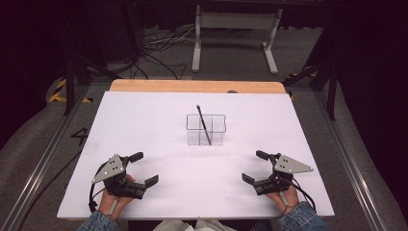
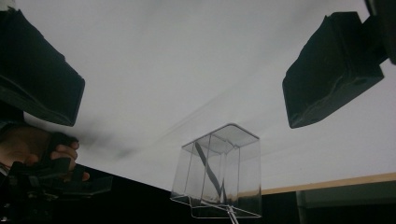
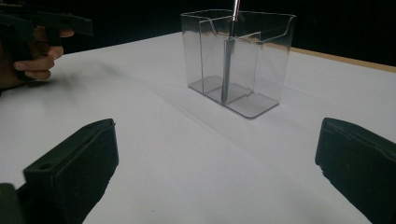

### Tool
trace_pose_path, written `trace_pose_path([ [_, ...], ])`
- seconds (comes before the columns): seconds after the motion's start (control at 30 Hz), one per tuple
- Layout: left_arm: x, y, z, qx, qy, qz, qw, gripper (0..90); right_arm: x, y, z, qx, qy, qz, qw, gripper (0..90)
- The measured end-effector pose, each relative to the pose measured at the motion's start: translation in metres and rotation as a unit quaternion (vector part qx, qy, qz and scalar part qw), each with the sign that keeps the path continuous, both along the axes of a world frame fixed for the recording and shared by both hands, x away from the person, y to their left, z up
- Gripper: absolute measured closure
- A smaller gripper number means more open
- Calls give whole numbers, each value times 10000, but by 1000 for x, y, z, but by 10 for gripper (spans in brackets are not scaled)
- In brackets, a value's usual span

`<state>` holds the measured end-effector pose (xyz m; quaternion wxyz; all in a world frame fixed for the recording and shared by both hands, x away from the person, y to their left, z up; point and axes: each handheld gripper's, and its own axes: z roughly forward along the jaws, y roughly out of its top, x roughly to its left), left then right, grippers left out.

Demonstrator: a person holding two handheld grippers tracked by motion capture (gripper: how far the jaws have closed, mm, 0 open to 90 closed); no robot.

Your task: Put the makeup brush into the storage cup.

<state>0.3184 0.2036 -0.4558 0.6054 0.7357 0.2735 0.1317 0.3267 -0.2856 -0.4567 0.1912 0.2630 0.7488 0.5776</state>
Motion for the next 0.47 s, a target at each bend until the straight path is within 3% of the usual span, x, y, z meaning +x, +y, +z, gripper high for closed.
trace_pose_path([
  [0.47, 0, -1, 0, -12, 4, 8, 10000, 0, -2, 0, 0, 9, -16, 7, 10000, 0],
])
